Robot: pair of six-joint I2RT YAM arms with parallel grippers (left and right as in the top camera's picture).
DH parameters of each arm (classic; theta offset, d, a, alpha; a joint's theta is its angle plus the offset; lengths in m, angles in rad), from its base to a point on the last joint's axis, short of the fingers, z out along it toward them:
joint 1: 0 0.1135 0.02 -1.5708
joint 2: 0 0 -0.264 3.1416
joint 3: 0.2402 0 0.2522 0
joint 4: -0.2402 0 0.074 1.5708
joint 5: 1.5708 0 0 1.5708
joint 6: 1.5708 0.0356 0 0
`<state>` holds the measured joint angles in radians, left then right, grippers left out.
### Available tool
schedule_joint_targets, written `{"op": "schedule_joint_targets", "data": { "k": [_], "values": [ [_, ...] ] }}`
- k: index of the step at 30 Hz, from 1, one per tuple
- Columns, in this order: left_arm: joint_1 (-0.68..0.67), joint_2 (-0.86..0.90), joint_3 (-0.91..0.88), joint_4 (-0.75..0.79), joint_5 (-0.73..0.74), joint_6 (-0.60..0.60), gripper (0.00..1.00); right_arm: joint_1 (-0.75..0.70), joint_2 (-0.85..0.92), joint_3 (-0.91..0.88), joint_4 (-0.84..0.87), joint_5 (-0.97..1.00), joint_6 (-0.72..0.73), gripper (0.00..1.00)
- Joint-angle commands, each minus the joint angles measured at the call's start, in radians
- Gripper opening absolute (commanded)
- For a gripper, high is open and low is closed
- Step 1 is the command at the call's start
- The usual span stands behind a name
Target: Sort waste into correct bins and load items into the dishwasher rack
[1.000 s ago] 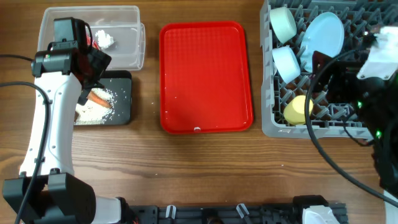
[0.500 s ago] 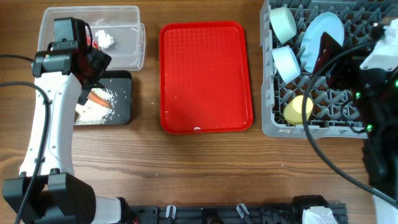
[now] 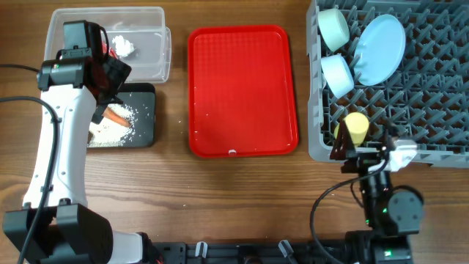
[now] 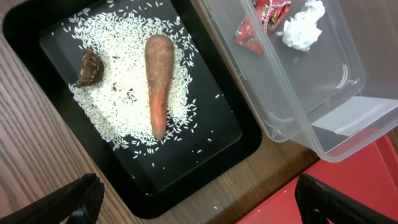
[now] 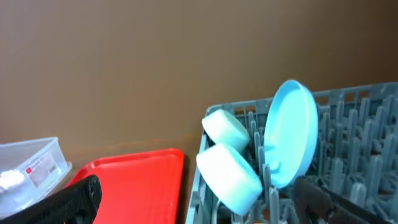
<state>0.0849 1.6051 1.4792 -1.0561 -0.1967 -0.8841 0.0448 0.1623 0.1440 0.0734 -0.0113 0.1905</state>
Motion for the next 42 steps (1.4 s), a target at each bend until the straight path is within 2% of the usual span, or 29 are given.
{"op": "schedule_joint_targets", "data": {
  "k": [1, 6, 9, 36, 39, 42],
  "values": [
    [-0.002, 0.000, 0.006, -0.001, -0.006, 0.009, 1.00, 0.002, -0.087, -0.074, 0.020, -0.016, 0.019, 1.00],
    [-0.002, 0.000, 0.006, -0.001, -0.006, 0.009, 1.00, 0.002, -0.157, -0.140, 0.005, -0.016, 0.018, 1.00],
    [-0.002, 0.000, 0.006, -0.001, -0.006, 0.010, 1.00, 0.003, -0.159, -0.139, -0.076, -0.021, 0.020, 1.00],
    [-0.002, -0.001, 0.006, -0.002, -0.007, 0.010, 1.00, 0.003, -0.158, -0.139, -0.072, -0.039, -0.005, 1.00],
    [-0.010, -0.043, 0.006, 0.000, -0.026, 0.010, 1.00, 0.003, -0.158, -0.139, -0.072, -0.039, -0.004, 1.00],
    [-0.029, -0.127, -0.015, 0.076, -0.029, 0.042, 1.00, 0.003, -0.158, -0.139, -0.072, -0.039, -0.004, 1.00]
  ]
}}
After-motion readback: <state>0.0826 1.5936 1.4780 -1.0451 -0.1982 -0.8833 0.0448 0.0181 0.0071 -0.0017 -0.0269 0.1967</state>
